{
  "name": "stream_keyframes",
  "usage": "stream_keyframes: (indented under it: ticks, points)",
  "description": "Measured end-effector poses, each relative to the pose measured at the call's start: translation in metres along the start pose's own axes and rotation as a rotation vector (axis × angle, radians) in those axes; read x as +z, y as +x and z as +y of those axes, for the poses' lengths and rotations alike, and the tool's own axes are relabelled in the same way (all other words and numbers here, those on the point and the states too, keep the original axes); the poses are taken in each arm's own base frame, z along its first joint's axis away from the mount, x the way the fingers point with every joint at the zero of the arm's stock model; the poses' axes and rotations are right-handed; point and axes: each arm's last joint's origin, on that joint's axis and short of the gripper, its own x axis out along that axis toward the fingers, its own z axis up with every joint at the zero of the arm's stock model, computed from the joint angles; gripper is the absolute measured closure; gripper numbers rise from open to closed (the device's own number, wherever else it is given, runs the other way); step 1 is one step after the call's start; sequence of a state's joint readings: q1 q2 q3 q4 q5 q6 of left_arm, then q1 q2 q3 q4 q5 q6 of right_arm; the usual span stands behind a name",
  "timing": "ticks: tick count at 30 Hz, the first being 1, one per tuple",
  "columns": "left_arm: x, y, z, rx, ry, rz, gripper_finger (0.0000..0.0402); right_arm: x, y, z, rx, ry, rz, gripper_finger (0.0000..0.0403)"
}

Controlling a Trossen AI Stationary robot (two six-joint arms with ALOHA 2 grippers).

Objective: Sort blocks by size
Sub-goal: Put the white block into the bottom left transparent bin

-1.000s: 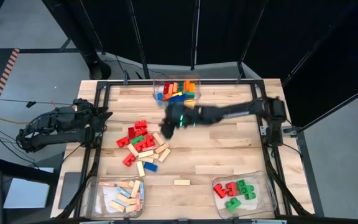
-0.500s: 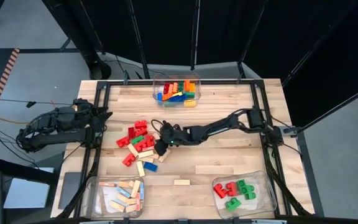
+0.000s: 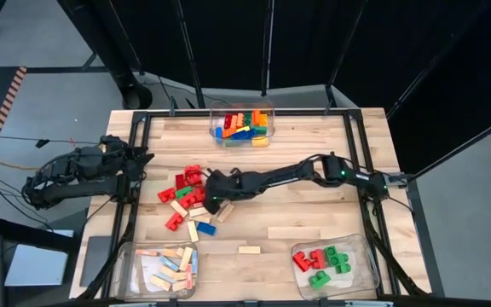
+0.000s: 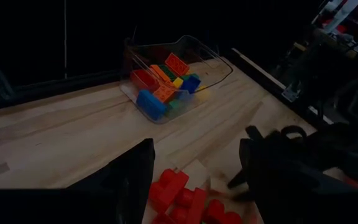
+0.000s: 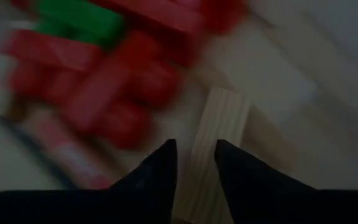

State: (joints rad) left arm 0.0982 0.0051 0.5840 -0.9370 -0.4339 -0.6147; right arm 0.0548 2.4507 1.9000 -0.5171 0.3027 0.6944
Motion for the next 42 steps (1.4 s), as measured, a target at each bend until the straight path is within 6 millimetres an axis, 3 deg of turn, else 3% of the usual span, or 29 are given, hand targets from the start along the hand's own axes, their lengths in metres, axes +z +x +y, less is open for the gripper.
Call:
stream_keyframes:
  ticks: [5,11,15,19,26,29,36,42]
  points:
    - [0.000,0.000,0.000,0.000,0.000,0.000,0.0156,0.002,-0.004,-0.014,-0.133,0.036,0.083,0.0314]
    - [0.000,0.000,0.000,0.000,0.000,0.000,0.0156,0.011,-0.031,-0.017,-0.123,-0.050,0.113,0.0335]
    - [0.000,0.000,0.000,0.000,0.000,0.000,0.0156,0.026,-0.061,-0.017,-0.091,-0.089,0.071,0.0331]
    - [0.000,0.000,0.000,0.000,0.001,0.000,0.0156,0.048,-0.086,-0.032,-0.023,-0.031,0.086,0.0294]
    - [0.000,0.000,0.000,0.000,0.001,0.001,0.0156,0.048,-0.078,-0.044,-0.022,0.009,0.169,0.0186]
    - [0.000,0.000,0.000,0.000,0.001,0.001,0.0156,0.043,-0.065,-0.049,-0.042,0.034,0.197,0.0156]
    - [0.000,0.000,-0.001,-0.016,-0.002,0.007,0.0156,0.037,-0.051,-0.046,-0.032,0.021,0.192,0.0157]
    - [-0.002,0.000,-0.003,-0.098,-0.048,0.070,0.0156,0.015,-0.038,-0.049,-0.047,0.020,0.241,0.0178]
